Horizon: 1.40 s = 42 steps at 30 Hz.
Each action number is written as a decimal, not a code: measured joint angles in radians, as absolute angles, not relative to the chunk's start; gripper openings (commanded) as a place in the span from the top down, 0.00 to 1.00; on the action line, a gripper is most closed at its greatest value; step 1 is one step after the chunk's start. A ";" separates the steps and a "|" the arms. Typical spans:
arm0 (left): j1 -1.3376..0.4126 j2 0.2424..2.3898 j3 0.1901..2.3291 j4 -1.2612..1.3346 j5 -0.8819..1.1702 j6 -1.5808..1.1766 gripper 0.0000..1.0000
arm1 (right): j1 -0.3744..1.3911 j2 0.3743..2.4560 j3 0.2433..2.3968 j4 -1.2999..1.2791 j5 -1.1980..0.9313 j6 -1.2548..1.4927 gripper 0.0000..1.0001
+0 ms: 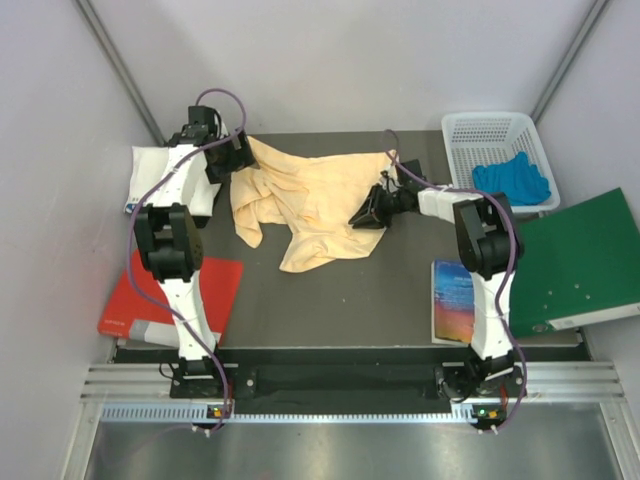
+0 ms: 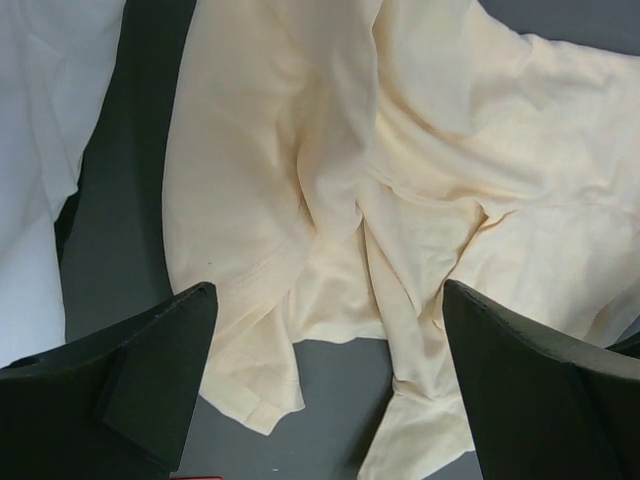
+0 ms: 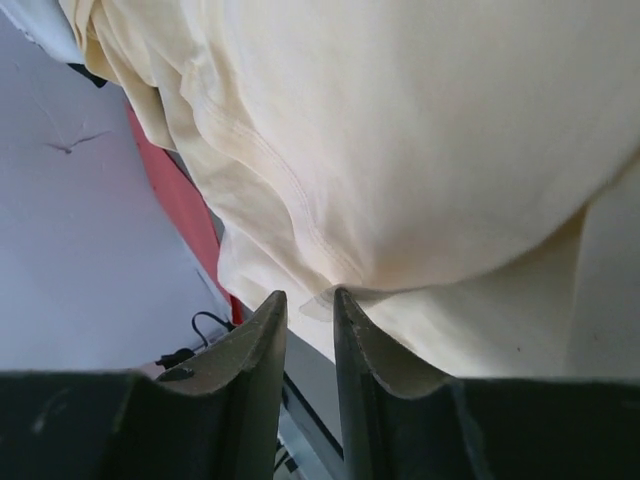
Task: Fold and stack the t-shirts
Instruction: Flatten out the tshirt
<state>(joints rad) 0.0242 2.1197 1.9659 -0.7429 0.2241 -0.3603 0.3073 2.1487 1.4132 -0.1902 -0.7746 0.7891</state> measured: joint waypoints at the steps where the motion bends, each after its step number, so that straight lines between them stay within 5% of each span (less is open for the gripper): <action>1: 0.025 2.117 1.956 -0.741 0.224 -0.356 0.01 | 0.310 2.159 1.427 -0.187 -0.778 0.791 0.74; 8: 0.025 2.116 1.940 -0.741 0.223 -0.330 0.01 | 0.341 2.264 1.546 -0.274 -0.779 0.772 0.73; 17: 0.022 2.115 1.933 -0.740 0.224 -0.321 0.01 | 0.344 2.212 1.541 -0.414 -0.747 0.704 0.54; 26: 0.008 2.108 1.880 -0.733 0.224 -0.315 0.01 | 0.344 2.143 1.486 -0.513 -0.703 0.657 0.53; 42: -0.040 2.101 1.831 -0.725 0.220 -0.310 0.01 | 0.353 2.239 1.578 -0.480 -0.693 0.656 0.83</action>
<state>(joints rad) -0.0399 2.1006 1.8309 -0.7250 0.2199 -0.3103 0.3527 2.2391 1.5780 -0.4797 -0.6930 0.6563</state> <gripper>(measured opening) 0.987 0.187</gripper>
